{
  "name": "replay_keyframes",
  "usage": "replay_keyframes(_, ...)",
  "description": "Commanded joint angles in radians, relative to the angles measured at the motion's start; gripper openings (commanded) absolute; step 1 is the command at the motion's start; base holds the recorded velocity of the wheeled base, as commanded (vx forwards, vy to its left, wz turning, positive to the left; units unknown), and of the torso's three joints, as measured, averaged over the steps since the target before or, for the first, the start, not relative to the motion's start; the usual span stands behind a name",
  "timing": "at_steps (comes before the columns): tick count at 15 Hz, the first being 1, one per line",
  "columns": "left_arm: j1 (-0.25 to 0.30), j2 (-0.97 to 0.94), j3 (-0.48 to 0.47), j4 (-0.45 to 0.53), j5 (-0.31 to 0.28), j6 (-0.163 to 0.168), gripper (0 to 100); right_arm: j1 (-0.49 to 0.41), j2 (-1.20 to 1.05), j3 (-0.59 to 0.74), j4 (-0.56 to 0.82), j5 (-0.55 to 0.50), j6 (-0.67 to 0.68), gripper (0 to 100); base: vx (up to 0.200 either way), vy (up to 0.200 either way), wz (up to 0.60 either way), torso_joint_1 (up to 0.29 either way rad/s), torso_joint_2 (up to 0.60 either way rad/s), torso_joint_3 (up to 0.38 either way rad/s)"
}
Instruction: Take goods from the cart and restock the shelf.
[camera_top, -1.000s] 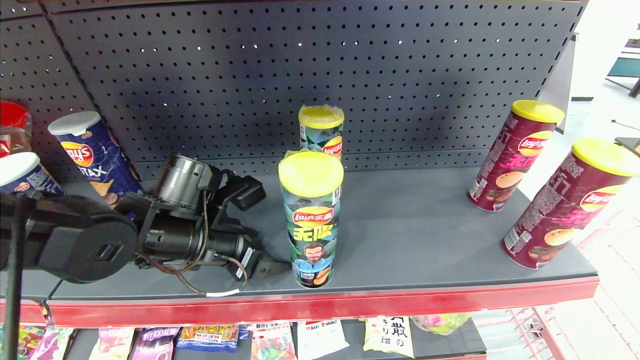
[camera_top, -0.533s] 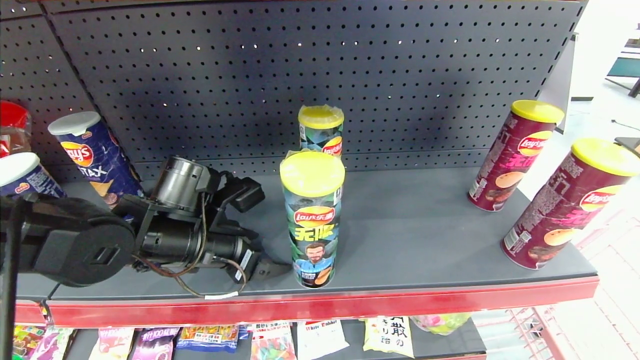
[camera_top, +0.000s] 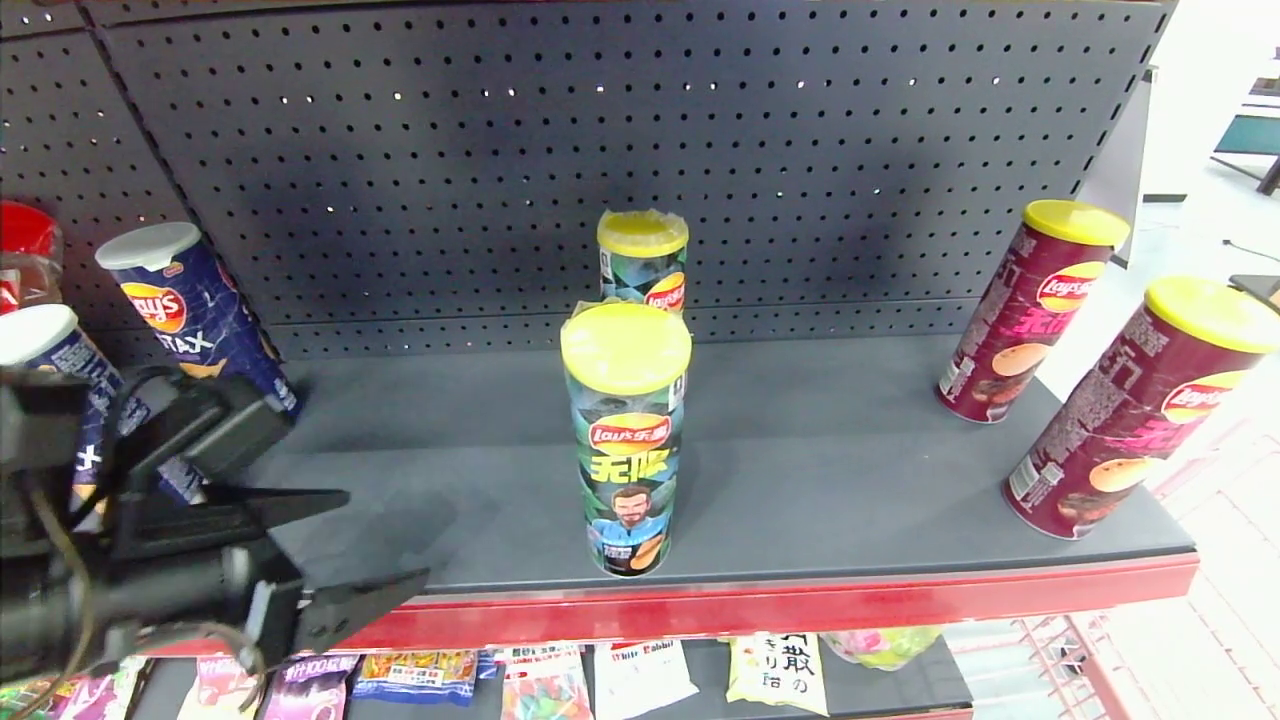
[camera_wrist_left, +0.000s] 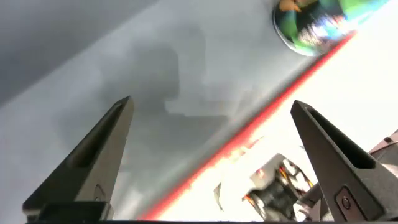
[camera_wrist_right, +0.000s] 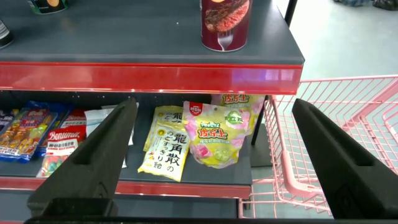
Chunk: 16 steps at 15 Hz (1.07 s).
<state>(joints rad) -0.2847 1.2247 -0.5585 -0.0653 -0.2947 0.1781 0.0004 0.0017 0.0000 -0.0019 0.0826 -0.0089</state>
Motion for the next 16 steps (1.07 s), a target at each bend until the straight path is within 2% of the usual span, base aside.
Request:
replay_keyframes(1,0.16,-0.493,0.224,0.11,0.005,0.0,100,0.0,0.0,0.0,0.0,0.0,0.0,100,0.0,0.0,0.0,0.0,0.0,0.0)
replay_keyframes(2,0.248,-0.674,0.282,0.226,0.005,-0.003,100,0.0,0.0,0.0,0.0,0.0,0.0,100,0.0,0.0,0.0,0.0,0.0,0.0)
replay_keyframes(3,0.318,-0.792,0.333,0.262,0.002,-0.015,100,0.001,0.0,0.0,-0.001,0.0,0.0,100,0.0,0.0,0.0,0.0,0.0,0.0)
replay_keyframes(4,0.372,-0.904,0.387,0.277,0.0,-0.031,100,0.0,0.0,0.0,-0.001,0.0,0.0,100,0.0,0.0,0.0,0.0,0.0,0.0)
replay_keyframes(5,0.392,-0.988,0.417,0.289,0.0,-0.034,100,0.001,0.0,0.0,0.0,0.0,0.0,100,0.0,0.0,0.0,0.0,0.0,0.0)
replay_keyframes(6,0.392,-0.988,0.417,0.289,0.0,-0.034,100,0.001,0.0,0.0,0.0,0.0,0.0,100,0.0,0.0,0.0,0.0,0.0,0.0)
replay_keyframes(8,0.389,-1.079,0.439,0.282,-0.011,-0.112,100,0.001,0.0,0.0,0.0,0.0,0.0,100,0.0,0.0,0.0,0.0,0.0,0.0)
replay_keyframes(9,0.389,-1.133,0.443,0.265,-0.015,-0.137,100,0.0,0.0,0.0,-0.001,0.0,0.0,100,0.0,0.0,0.0,0.0,0.0,0.0)
replay_keyframes(11,0.389,-1.131,0.488,0.153,0.029,-0.143,100,0.0,0.0,0.0,-0.001,0.0,0.0,100,0.0,0.0,0.0,0.0,0.0,0.0)
replay_keyframes(12,0.389,-1.131,0.549,0.047,0.121,-0.137,100,0.001,0.0,0.0,0.0,0.0,0.0,100,0.0,0.0,0.0,0.0,0.0,0.0)
replay_keyframes(14,0.389,-1.131,0.555,0.025,0.112,-0.134,100,0.001,0.0,0.0,-0.001,0.0,0.0,100,0.0,0.0,0.0,0.0,0.0,0.0)
replay_keyframes(16,0.389,-1.131,0.557,0.024,0.164,-0.143,100,0.0,0.0,0.0,-0.001,0.0,0.0,100,0.0,0.0,0.0,0.0,0.0,0.0)
